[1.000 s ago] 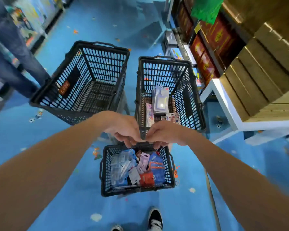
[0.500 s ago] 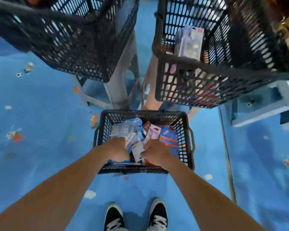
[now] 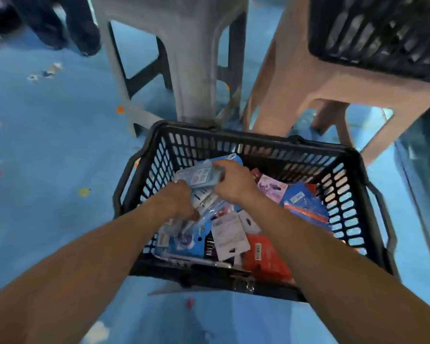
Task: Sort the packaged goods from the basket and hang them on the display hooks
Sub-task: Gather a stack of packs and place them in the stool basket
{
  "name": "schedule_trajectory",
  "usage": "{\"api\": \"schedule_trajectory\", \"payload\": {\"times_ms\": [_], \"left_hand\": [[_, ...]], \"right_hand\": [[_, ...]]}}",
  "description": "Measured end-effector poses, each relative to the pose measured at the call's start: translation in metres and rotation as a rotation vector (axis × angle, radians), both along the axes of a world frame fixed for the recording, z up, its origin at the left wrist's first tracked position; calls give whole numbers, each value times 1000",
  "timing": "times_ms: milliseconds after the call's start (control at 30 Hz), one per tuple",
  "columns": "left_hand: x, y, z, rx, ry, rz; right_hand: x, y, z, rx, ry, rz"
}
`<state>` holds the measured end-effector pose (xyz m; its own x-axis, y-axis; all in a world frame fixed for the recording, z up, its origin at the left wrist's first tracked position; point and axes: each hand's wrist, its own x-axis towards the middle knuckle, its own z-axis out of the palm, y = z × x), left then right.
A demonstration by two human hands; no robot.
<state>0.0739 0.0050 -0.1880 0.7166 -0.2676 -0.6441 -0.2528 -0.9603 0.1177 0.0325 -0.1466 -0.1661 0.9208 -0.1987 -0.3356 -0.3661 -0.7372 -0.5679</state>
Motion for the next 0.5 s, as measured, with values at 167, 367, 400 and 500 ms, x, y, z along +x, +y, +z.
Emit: {"api": "schedule_trajectory", "payload": {"times_ms": [167,367,400,500], "left_hand": [[31,1,-9,32,41,-55],[46,7,12,-111,-144,-58],[48,7,17,-194,-214,-50],[46,8,37,-410,-360,16]], "right_hand": [[26,-13,0,-164,-147,112],[42,-20,42,-79,-444,174],[41,-20,49,-33,-510,160],[37,-22,60,144,-632,66]]}}
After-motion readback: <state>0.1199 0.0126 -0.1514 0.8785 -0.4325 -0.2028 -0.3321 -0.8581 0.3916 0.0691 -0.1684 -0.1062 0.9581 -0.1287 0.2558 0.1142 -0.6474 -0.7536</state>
